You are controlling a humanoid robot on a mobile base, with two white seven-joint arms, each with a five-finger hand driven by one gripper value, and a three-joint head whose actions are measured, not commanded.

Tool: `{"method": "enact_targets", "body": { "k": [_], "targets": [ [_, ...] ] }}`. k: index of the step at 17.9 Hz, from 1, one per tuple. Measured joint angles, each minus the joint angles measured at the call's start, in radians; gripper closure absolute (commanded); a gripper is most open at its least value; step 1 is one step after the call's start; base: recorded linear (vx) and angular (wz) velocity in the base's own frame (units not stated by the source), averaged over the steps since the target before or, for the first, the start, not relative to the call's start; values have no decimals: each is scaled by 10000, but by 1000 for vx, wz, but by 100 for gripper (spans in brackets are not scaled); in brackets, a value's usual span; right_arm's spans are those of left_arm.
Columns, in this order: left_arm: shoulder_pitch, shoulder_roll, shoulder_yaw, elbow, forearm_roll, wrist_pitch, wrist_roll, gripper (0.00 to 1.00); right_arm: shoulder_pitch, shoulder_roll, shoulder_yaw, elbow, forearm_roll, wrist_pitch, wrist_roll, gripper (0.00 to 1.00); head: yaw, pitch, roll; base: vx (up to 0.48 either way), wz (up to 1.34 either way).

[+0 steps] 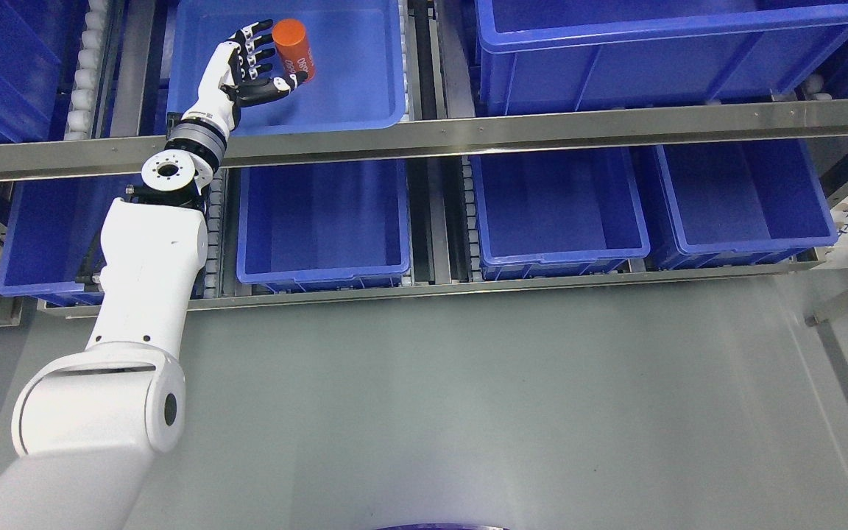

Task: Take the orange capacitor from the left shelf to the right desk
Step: 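Close the left hand around the orange capacitor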

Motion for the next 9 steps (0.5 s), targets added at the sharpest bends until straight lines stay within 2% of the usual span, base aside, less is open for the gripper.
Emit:
{"method": "enact_targets", "body": {
  "k": [9],
  "targets": [
    [-245,-20,-182,470,-45,-159,24,32,0,0,0,0,0,-1,0,0,0,0,0,74,-11]
  ]
}}
